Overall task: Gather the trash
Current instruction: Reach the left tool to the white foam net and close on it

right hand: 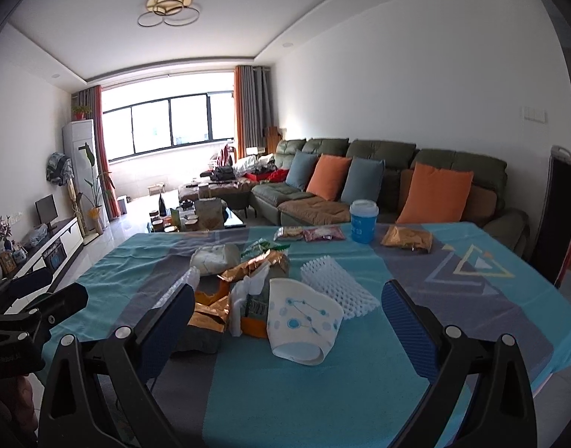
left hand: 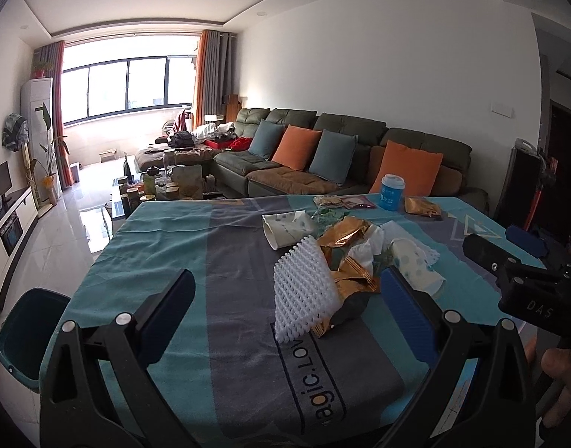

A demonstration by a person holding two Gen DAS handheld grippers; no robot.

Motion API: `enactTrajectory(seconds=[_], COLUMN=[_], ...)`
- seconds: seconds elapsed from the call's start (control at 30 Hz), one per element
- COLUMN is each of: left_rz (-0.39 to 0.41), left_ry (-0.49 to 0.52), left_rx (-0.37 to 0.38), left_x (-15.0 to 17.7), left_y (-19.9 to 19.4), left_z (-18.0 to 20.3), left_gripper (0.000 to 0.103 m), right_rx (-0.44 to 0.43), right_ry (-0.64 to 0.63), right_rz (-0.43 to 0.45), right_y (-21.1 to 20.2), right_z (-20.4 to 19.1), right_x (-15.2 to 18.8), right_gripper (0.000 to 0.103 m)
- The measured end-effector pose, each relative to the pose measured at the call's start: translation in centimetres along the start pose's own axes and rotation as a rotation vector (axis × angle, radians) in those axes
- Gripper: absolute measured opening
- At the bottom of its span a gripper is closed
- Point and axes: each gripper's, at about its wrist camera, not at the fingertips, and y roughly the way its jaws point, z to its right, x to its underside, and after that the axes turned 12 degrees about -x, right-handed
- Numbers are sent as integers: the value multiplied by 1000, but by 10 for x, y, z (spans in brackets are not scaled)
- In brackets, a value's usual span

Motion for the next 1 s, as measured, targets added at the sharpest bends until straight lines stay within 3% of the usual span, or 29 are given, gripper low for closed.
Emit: enactTrajectory(seconds=[0.33,0.63,0.73,1.0], left_rz=[-110,-155,-167,-221], left_ry=[50,95,91,128], left_rx=[-3,-49,-80,-75], left_x=[4,9,9,18], left_y=[67,103,110,127], left_z=[27,36,32,36], left_gripper=[98,98,92,79], right_rx=[38,26,29,26], right_ry=[29,46,44,34], right_rz=[-94,-155,-168,-189], right_y=[40,68,73,85], right_z=[16,21,21,20], right_x=[9,14,15,16], right_gripper=[97,97,97,97])
